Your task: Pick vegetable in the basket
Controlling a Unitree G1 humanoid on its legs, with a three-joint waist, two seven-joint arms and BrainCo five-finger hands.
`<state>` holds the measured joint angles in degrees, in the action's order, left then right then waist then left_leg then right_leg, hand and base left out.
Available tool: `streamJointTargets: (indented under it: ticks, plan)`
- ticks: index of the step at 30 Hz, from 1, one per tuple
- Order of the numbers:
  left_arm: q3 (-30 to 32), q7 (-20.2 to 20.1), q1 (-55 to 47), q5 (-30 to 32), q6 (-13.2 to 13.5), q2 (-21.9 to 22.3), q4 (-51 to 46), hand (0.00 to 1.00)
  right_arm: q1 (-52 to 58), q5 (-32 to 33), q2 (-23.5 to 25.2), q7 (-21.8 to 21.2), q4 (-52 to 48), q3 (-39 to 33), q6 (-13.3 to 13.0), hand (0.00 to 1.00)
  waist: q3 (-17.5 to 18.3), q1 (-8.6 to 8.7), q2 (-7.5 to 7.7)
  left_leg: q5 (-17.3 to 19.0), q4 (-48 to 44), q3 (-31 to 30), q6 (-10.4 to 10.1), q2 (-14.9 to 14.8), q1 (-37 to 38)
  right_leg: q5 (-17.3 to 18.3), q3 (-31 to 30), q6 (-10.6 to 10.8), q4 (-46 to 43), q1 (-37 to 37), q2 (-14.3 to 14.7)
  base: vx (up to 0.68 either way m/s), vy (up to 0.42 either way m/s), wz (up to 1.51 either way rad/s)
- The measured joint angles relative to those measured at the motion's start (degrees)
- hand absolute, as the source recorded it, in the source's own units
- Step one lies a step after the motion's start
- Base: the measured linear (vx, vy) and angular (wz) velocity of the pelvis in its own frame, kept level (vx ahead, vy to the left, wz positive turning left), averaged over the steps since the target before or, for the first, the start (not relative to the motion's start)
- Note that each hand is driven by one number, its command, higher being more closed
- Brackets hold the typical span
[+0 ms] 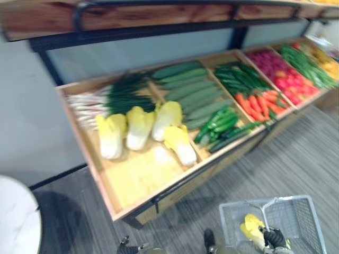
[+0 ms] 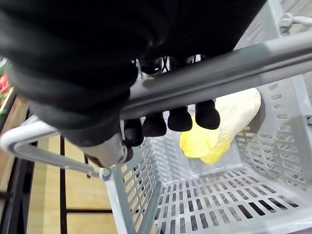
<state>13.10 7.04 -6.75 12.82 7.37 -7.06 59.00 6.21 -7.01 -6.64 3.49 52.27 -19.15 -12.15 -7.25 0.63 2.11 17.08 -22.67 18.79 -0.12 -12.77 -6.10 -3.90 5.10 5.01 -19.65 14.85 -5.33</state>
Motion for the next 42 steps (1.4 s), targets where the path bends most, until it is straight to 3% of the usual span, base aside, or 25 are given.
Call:
streamJointTargets:
  ticks: [2, 4, 5, 6, 7, 8, 9, 10, 11, 12, 14, 18, 22, 24, 25, 28, 29, 31, 34, 36, 38, 42]
  plan:
    - [-1.39, -0.15, -0.34, 2.21, 0.1, -0.58, -0.35, 0.0, 1.71, 0.35, -0.6, 0.07, 0.09, 0.03, 0.01, 1.0, -0.54, 0.94, -0.92, -1.76, 3.35, 5.72, 0.95, -0.3, 3.88, 3.95, 5.91, -4.03, -14.52, -1.92, -3.2, -0.11, 0.121, -0.89]
    - [-1.59, -0.54, -1.51, 3.69, 0.1, -1.94, -0.35, 0.0, 1.8, 0.28, -0.78, 0.02, 0.43, 0.95, 0.11, 1.0, -0.51, 0.76, -0.56, -2.14, 4.32, 10.52, 0.79, -0.64, 5.59, 4.41, 8.57, -4.74, -20.01, -4.16, -6.1, -0.12, 0.023, -1.27]
    - [-1.58, -0.6, -2.55, 3.77, -0.04, -2.5, -0.27, 0.0, 1.57, 0.23, -1.0, 0.03, 0.45, 1.62, 0.1, 1.0, -0.45, 0.73, 0.03, -2.26, 4.27, 14.31, 0.6, -0.76, 6.48, 3.92, 10.49, -4.91, -20.39, -5.37, -8.52, -0.13, -0.03, -1.6]
    - [-1.5, -0.58, -2.66, 3.81, -0.15, -2.58, -0.22, 0.0, 1.28, 0.18, -1.08, -0.04, 0.49, 1.72, 0.12, 1.0, -0.28, 0.45, 0.41, -2.47, 3.85, 16.14, 0.34, -0.8, 6.77, 4.15, 11.54, -4.54, -18.43, -5.41, -8.86, -0.11, -0.039, -1.61]
    - [-1.42, -0.6, -2.98, 3.88, -0.44, -2.62, 0.53, 0.0, 1.06, 0.14, -1.43, 0.03, 0.56, 1.69, 0.15, 1.0, -0.22, 0.43, 0.29, -3.26, 5.1, 18.58, 0.39, -0.54, 7.39, 3.9, 13.65, -4.84, -14.94, -5.72, -7.52, -0.12, -0.038, -1.74]
    - [-1.85, -0.89, -3.84, 4.49, -0.32, -1.46, 1.39, 0.0, 0.98, 0.12, -2.53, 0.0, 1.18, 1.6, 0.18, 1.0, 0.62, 0.24, -2.06, -6.18, 11.9, 19.88, 0.88, 0.11, 8.61, 2.75, 12.9, -4.34, -4.15, -8.55, -3.65, -0.14, -0.061, -1.69]
    - [-1.67, -0.94, -4.2, 4.77, -0.04, -0.67, 1.6, 0.0, 0.44, 0.11, -2.75, -0.17, 1.61, 1.01, 0.28, 1.0, 0.44, 0.84, -2.31, -7.73, 15.17, 22.06, -0.84, -0.18, 9.29, 6.12, 13.62, -4.63, -7.63, -7.96, -4.71, -0.11, -0.107, -1.32]
    - [-1.68, -0.91, -3.99, 4.99, -0.02, -0.95, 1.55, 0.0, 0.38, 0.1, -2.32, 0.21, 2.01, 0.78, 0.53, 1.0, 0.31, 1.06, -1.11, -8.47, 15.67, 23.59, -0.75, 1.0, 9.54, 8.11, 13.46, -4.01, -12.96, -7.44, -6.67, -0.08, -0.186, -1.15]
    - [-2.66, -0.79, -3.9, 5.53, -0.05, -1.84, 1.5, 0.0, 0.99, 0.1, -2.42, 0.14, 3.36, -0.22, 0.89, 1.0, 0.69, 0.57, 1.02, -8.72, 14.76, 27.37, -0.77, 2.12, 9.72, 9.89, 13.19, -1.15, -13.05, -8.56, -9.07, -0.05, -0.26, -1.27]
    - [-1.99, -0.63, -3.82, 5.52, -0.08, -2.02, 1.53, 0.0, 0.35, 0.13, -2.47, 0.1, 3.86, -0.16, 1.42, 1.0, 1.0, 0.11, 1.42, -8.94, 13.78, 29.41, -1.15, 1.29, 9.28, 10.19, 13.56, -0.68, -8.14, -9.47, -6.94, -0.05, -0.235, -1.41]
    - [-2.68, -0.76, -3.89, 5.86, 0.08, -1.86, 1.55, 0.0, 0.46, 0.2, -2.41, 0.15, 3.9, -0.32, 1.53, 1.0, 1.4, 0.12, 0.28, -10.19, 13.22, 31.15, -1.72, -0.46, 8.41, 9.72, 12.98, -0.99, 1.68, -11.76, -3.83, -0.04, -0.225, -1.06]
    - [-4.49, -0.68, -2.28, 6.07, 0.09, -1.49, 1.62, 0.0, 3.01, 0.17, -2.59, 0.52, 4.43, 0.61, 1.96, 1.0, 0.78, 0.87, -0.69, -10.63, 5.69, 32.87, -2.08, -4.1, 5.96, 9.76, 11.68, -1.0, 13.16, -14.44, -1.69, -0.06, -0.277, -0.72]
    - [-6.19, -0.37, -1.35, 6.09, 0.05, -0.92, 1.38, 0.0, 5.85, 0.19, -2.65, 0.99, 4.42, 1.68, 1.97, 1.0, -1.19, 1.12, -2.53, -10.74, -3.82, 29.11, -2.27, -9.94, 5.11, 10.22, 12.6, -1.78, 15.81, -18.76, 0.81, -0.1, -0.192, -0.08]
    - [-6.23, -0.16, -1.35, 6.11, 0.02, -0.31, 1.26, 0.0, 6.08, 0.18, -3.12, 1.12, 4.39, 1.61, 1.95, 1.0, -1.87, 1.08, -3.31, -12.15, -6.67, 26.49, -4.06, -11.01, 4.74, 10.55, 12.55, -2.33, 15.54, -19.5, 1.38, -0.12, -0.082, -0.05]
    - [-6.12, 0.2, -1.49, 6.1, 0.08, 0.13, 0.45, 0.0, 5.86, 0.18, -3.74, 1.16, 4.39, 1.62, 1.93, 1.0, -2.05, 0.75, -3.53, -13.73, -8.08, 21.19, -4.79, -10.38, 3.3, 10.74, 11.61, -2.62, 14.93, -19.13, 1.13, -0.12, -0.064, -0.23]
    - [-5.91, 1.48, -2.52, 5.93, 1.35, 0.67, -0.9, 0.0, 4.12, 0.15, -5.18, 1.23, 4.46, 1.63, 1.9, 1.0, -2.4, 0.39, -3.39, -14.65, -9.33, -0.2, -5.36, -3.13, -0.65, 10.89, 7.85, -2.75, 13.2, -17.36, -0.56, -0.12, -0.001, -0.48]
    - [-5.91, 1.62, -2.65, 5.87, 1.7, 0.71, -0.81, 0.0, 3.55, 0.15, -5.5, 1.23, 4.46, 1.69, 1.69, 1.0, -2.39, 0.37, -3.39, -14.23, -8.56, -4.65, -5.91, -0.81, -0.38, 10.97, 6.38, -2.53, 12.96, -16.71, -0.54, -0.12, 0.071, -0.66]
    - [-5.77, 1.64, -2.93, 5.91, 1.81, 0.68, -0.79, 0.0, 3.41, 0.15, -5.43, 1.14, 4.45, 1.77, 1.39, 1.0, -2.43, 0.08, -3.16, -12.59, -5.82, -9.17, -7.29, 0.9, 1.46, 10.92, 3.86, -1.7, 13.27, -15.93, -0.16, -0.12, 0.106, -0.57]
    - [-5.57, 1.62, -4.13, 6.01, 2.03, 0.81, -0.79, 0.0, 3.41, 0.16, -5.39, 1.03, 4.44, 1.76, 0.82, 1.0, -2.3, 0.04, -3.31, -8.75, 4.71, -11.59, -7.04, 2.52, 6.42, 8.8, 1.92, 0.52, 15.88, -15.23, 0.31, -0.08, 0.169, -0.31]
    - [-5.47, 1.58, -3.84, 6.0, 2.02, 0.81, -0.74, 0.0, 3.14, 0.18, -5.45, 1.05, 4.51, 1.54, 0.39, 1.0, -1.43, 0.76, -4.55, -6.47, 14.93, -11.67, -6.52, 3.05, 7.79, 5.26, 2.99, 1.02, 19.13, -13.65, 0.46, -0.04, 0.215, 0.22]
    - [-5.54, 1.48, -3.34, 5.99, 2.03, 0.16, -0.4, 0.0, 2.63, 0.17, -4.85, 0.92, 4.9, 1.54, 0.39, 1.0, -1.83, 0.51, -2.35, -7.63, 16.18, -11.4, -5.64, 5.46, 7.29, 2.64, 2.56, 1.44, 21.1, -13.22, -1.27, -0.01, 0.19, 0.15]
    - [-5.98, 1.52, -3.78, 5.98, 1.95, -0.26, 0.35, 0.0, 2.63, 0.2, -4.5, 1.18, 4.93, 1.18, 0.42, 1.0, -1.25, 0.43, -1.86, -7.76, 16.8, -9.98, -5.36, 8.33, 8.67, 2.42, 1.67, 1.89, 20.27, -13.55, -4.09, 0.03, 0.166, -0.05]
